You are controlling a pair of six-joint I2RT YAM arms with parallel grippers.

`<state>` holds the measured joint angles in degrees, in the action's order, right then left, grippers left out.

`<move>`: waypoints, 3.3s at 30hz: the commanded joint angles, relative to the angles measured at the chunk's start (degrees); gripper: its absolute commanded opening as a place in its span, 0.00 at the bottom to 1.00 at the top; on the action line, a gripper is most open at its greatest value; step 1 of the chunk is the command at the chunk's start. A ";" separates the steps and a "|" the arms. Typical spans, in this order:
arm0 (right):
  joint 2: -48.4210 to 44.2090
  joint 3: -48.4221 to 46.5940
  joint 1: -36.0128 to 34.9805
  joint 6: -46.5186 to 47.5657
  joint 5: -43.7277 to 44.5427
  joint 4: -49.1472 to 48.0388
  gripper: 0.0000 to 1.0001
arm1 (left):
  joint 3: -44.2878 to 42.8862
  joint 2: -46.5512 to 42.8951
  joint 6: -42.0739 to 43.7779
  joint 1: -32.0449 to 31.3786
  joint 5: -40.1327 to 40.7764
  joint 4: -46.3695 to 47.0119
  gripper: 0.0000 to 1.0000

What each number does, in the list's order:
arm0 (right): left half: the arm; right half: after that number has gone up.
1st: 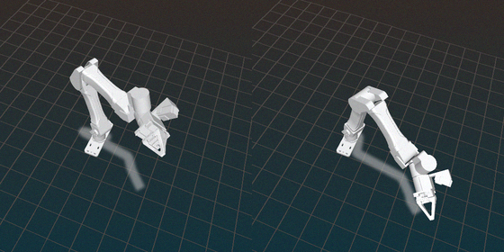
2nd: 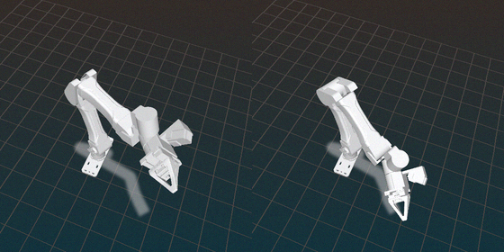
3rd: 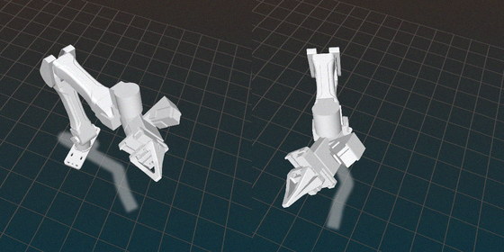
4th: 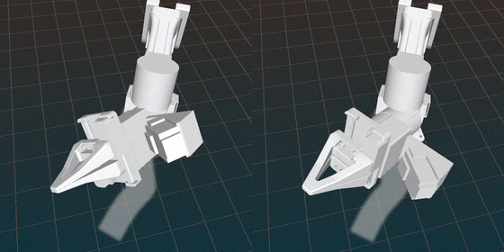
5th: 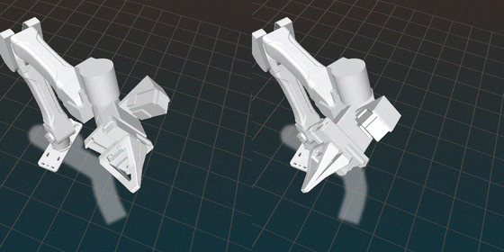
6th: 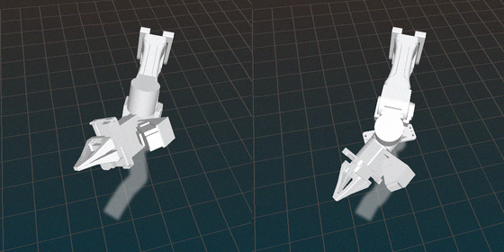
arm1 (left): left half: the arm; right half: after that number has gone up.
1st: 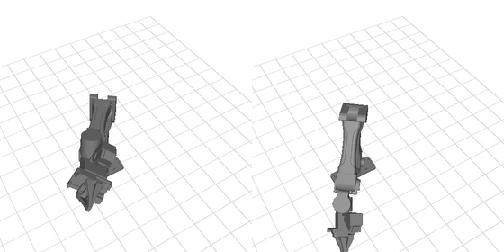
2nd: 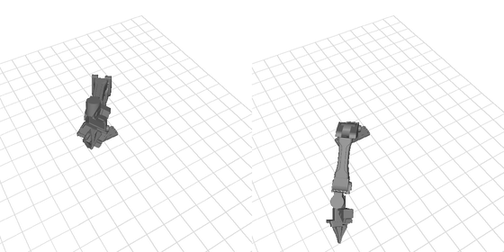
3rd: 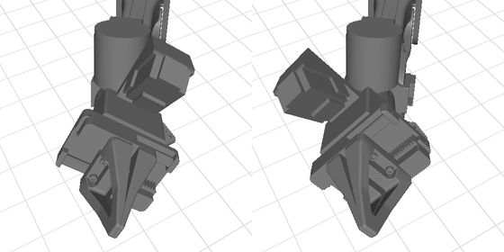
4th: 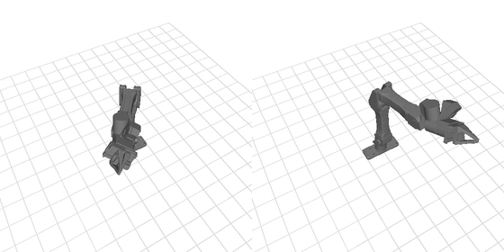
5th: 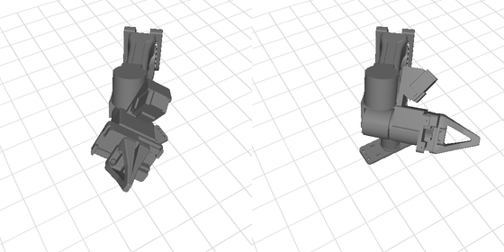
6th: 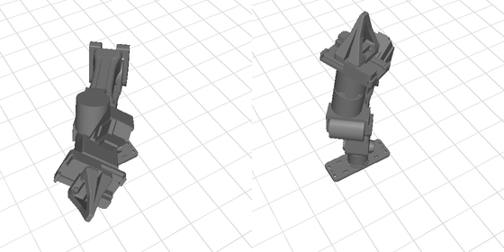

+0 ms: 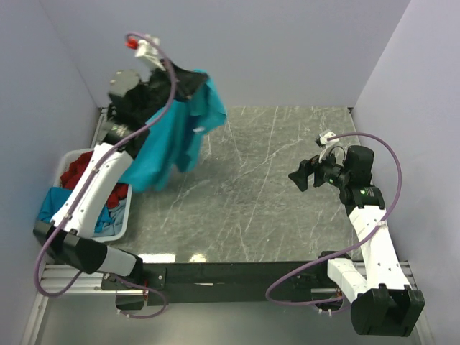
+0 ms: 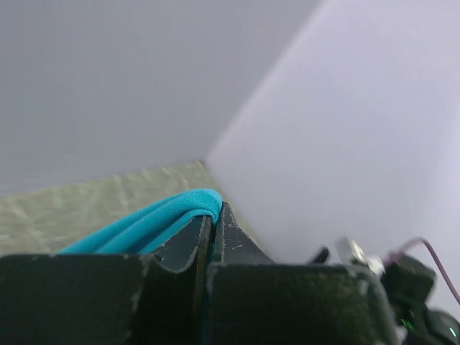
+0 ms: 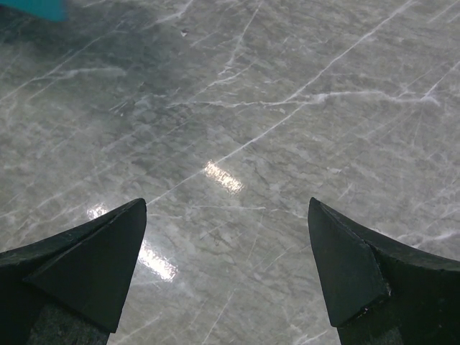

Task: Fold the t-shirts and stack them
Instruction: Move the tshirt to the center of the board, then flatten the tshirt out

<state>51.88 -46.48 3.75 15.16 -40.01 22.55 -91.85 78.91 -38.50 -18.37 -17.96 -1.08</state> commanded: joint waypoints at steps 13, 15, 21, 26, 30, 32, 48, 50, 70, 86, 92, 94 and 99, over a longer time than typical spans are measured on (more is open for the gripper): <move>-0.46 -0.81 0.91 1.10 1.69 -0.84 0.99 | -12.57 8.63 2.90 -16.43 -0.25 4.16 0.00; -0.46 -0.81 0.91 1.10 1.69 -0.84 0.99 | -8.88 7.75 3.69 -16.52 0.81 3.90 0.00; 0.24 -0.89 0.91 1.28 1.95 -0.57 0.98 | 3.33 2.22 7.20 -16.43 7.39 2.66 0.00; 0.77 -0.89 0.91 1.63 1.95 -0.49 0.98 | 15.10 0.10 8.79 -15.12 13.65 1.26 0.00; 2.52 -0.98 0.91 3.38 -0.59 0.74 0.99 | 18.55 1.59 8.88 -9.86 13.04 -6.46 0.21; 3.05 -0.72 0.91 7.33 -4.96 2.85 0.97 | 19.08 1.60 10.89 -8.09 14.34 -12.79 0.54; 14.72 1.40 -15.17 34.23 -4.80 11.98 0.91 | 43.24 -17.29 37.88 -13.09 29.99 -14.04 0.90; 16.23 0.95 -15.17 35.46 -5.52 13.22 0.90 | 45.18 -18.53 41.02 -13.18 27.03 -12.73 0.90; 19.84 3.24 -17.90 41.43 1.42 10.68 0.89 | 54.15 -11.86 59.41 -23.99 8.28 -7.01 0.86; 33.90 -3.36 -20.09 37.49 6.25 5.24 0.86 | 51.51 3.07 55.91 -25.93 9.95 6.86 0.83; 37.76 -5.20 -22.72 34.24 13.46 4.35 0.85 | 47.39 11.59 56.43 -25.84 16.89 7.76 0.81; 38.64 -5.99 -23.61 31.52 17.67 3.30 0.84 | 44.40 13.36 55.82 -25.84 17.08 5.75 0.75; 40.93 -7.57 -24.58 25.46 23.83 0.67 0.80 | 43.95 15.04 55.81 -25.93 17.78 5.91 0.66</move>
<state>92.27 -51.48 -20.45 45.71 -21.78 26.72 -46.92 94.24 17.67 -44.12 -1.34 3.09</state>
